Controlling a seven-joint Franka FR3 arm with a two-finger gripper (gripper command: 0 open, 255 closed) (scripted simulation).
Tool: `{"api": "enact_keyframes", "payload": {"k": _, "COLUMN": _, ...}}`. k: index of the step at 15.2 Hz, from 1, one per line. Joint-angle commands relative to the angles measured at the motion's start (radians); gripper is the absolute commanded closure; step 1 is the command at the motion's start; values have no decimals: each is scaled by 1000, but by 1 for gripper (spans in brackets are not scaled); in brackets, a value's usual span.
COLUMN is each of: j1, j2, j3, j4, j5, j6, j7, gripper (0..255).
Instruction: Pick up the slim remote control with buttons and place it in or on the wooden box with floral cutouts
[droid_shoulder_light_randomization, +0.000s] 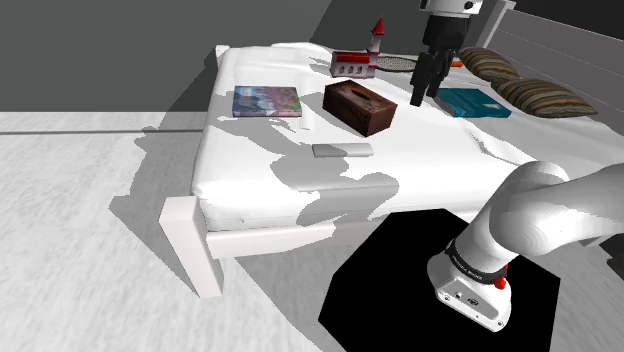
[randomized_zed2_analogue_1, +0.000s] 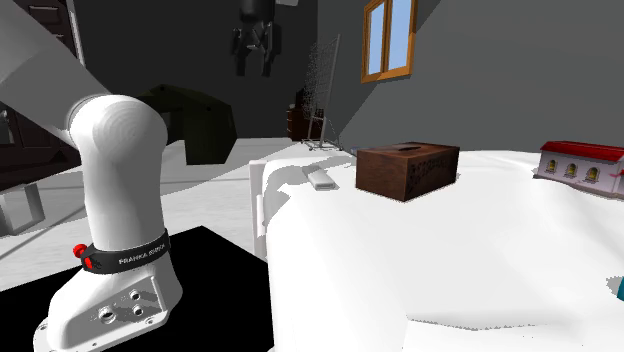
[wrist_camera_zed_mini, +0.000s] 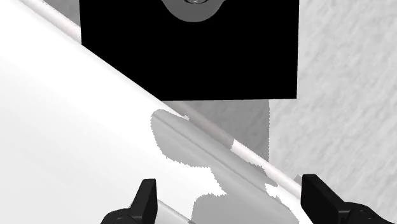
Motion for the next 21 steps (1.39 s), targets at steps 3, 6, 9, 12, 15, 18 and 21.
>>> {"api": "enact_keyframes", "payload": {"k": 3, "j1": 14, "j2": 26, "j3": -21, "j4": -38, "j5": -21, "j6": 71, "j7": -68, "gripper": 0}}
{"api": "enact_keyframes", "payload": {"k": 6, "j1": 35, "j2": 78, "j3": -52, "j4": -83, "j5": -48, "j6": 181, "j7": -166, "gripper": 0}}
{"api": "enact_keyframes", "payload": {"k": 9, "j1": 56, "j2": 145, "j3": -83, "j4": -115, "j5": -70, "j6": 293, "j7": -262, "gripper": 0}}
{"api": "enact_keyframes", "payload": {"k": 12, "j1": 77, "j2": 225, "j3": -111, "j4": -132, "j5": -84, "j6": 404, "j7": -356, "gripper": 0}}
{"api": "enact_keyframes", "payload": {"k": 15, "j1": 99, "j2": 316, "j3": -136, "j4": -136, "j5": -91, "j6": 513, "j7": -450, "gripper": 0}}
{"api": "enact_keyframes", "payload": {"k": 18, "j1": 123, "j2": 416, "j3": -157, "j4": -127, "j5": -88, "j6": 619, "j7": -545, "gripper": 0}}
{"api": "enact_keyframes", "payload": {"k": 21, "j1": 146, "j2": 522, "j3": -174, "j4": -105, "j5": -74, "j6": 717, "j7": -642, "gripper": 0}}
